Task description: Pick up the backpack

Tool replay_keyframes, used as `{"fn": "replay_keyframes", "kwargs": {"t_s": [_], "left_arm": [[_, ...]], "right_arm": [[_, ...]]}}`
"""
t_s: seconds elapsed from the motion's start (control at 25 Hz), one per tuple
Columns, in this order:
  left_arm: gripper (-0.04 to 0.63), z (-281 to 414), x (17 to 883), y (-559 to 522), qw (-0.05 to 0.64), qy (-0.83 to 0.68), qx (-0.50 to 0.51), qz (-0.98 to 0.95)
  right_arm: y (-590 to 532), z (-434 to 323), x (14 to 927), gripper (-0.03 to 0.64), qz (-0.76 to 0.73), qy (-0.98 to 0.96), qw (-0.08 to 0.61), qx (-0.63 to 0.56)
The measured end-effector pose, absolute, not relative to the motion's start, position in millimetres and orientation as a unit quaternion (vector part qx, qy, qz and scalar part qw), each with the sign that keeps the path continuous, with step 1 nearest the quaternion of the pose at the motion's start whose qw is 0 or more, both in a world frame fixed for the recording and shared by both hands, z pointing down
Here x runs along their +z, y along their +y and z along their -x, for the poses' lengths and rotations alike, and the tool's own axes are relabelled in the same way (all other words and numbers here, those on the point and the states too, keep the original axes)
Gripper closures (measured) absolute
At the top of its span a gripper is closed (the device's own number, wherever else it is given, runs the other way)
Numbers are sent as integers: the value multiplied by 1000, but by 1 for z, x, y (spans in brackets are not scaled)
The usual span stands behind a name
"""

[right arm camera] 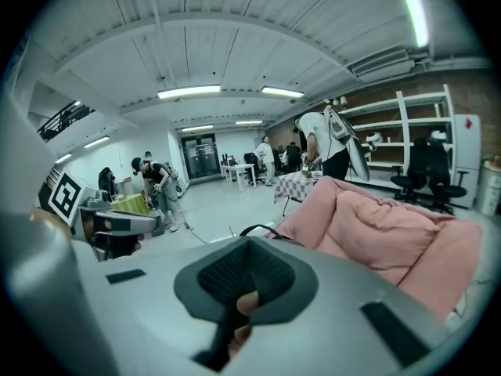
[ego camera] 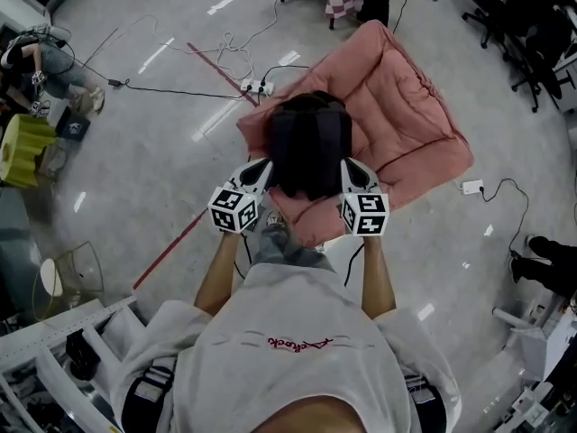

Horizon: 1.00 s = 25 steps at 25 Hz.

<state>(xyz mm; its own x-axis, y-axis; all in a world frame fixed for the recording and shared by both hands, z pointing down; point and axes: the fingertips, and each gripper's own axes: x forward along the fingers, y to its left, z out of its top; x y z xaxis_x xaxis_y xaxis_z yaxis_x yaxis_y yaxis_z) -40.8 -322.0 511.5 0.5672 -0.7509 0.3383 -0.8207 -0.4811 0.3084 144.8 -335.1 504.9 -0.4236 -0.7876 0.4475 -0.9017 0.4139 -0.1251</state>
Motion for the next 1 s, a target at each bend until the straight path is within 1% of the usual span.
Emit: {"fn": "replay_keyframes", "kwargs": {"t_s": [0.44, 0.8, 1.0], "left_arm": [[574, 56, 556, -367, 251, -427, 95, -864], [573, 61, 616, -382, 267, -424, 111, -859], [572, 64, 654, -365, 285, -421, 122, -852]], "right_arm": [[-373, -138, 550, 598, -538, -797, 181, 206], [-366, -145, 626, 597, -534, -783, 209, 241], [-345, -146, 670, 597, -521, -780, 229, 262]]}}
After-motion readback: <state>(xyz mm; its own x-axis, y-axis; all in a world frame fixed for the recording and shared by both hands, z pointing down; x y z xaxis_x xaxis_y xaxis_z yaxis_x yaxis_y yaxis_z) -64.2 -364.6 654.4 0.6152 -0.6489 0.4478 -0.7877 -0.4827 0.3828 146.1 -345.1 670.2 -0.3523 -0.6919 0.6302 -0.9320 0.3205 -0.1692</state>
